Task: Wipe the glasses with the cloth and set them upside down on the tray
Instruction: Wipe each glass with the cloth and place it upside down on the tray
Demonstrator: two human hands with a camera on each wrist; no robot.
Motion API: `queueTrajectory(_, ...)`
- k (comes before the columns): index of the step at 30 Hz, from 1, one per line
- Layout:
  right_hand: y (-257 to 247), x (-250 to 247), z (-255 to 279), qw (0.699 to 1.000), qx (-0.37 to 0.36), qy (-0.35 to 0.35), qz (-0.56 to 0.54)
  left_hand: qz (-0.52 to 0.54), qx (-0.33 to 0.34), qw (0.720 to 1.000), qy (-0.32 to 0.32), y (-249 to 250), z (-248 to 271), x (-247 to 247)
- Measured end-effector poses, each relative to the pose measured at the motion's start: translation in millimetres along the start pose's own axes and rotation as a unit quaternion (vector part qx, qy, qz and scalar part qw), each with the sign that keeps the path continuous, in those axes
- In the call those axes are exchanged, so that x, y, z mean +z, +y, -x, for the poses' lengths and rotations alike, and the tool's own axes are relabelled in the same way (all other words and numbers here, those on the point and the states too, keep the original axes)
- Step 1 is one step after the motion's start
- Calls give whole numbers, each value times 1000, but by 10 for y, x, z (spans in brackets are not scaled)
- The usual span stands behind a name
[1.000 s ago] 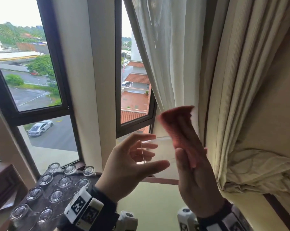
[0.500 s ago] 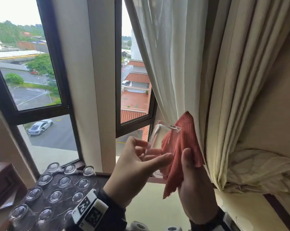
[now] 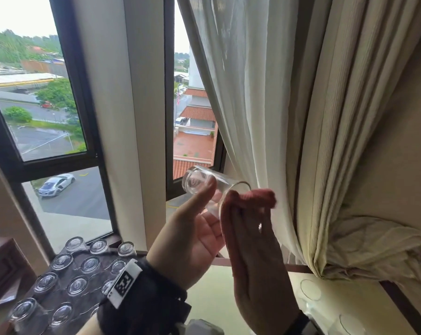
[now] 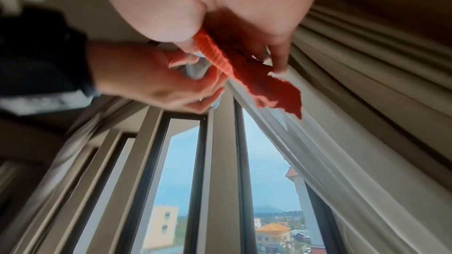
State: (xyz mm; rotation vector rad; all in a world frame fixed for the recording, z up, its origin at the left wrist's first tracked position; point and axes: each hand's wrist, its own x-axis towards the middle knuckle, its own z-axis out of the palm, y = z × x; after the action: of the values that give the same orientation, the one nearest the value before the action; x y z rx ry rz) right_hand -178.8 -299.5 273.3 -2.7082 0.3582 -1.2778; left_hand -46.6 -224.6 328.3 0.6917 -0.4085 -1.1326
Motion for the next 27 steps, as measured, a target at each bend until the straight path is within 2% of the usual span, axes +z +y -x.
queueTrajectory(3, 10, -2, -33, 999, 32, -1, 9, -80, 29, 996, -20, -22, -33, -31)
queueTrajectory(7, -32, -112, -131, 997, 53, -58, -1, -185, 67, 979, -44, -99, -47, -80)
queueTrajectory(10, -82, -142, -143, 996, 45, -74, -13, -171, 60, 983, -39, -137, -65, -99)
queueTrajectory(14, -18, -152, -36, 998, 59, 17, -10, -114, 14, 993, -34, -140, -86, -136)
queueTrajectory(16, 10, -151, 13, 999, 36, 25, 8, -105, 13, 994, -27, -116, -103, -160)
queueTrajectory(18, -2, -133, 31, 999, 29, -10, 31, -125, 20, 992, -21, -106, -111, -196)
queueTrajectory(22, -10, -19, 80, 992, 65, -82, 64, -225, 65, 971, -46, -99, -75, -206)
queueTrajectory(24, -4, 11, 81, 991, 94, -80, 61, -267, 69, 958, -74, -131, -33, -189)
queueTrajectory(27, -61, 43, 48, 989, 137, -35, 35, -286, 63, 950, -107, -166, -22, -195)
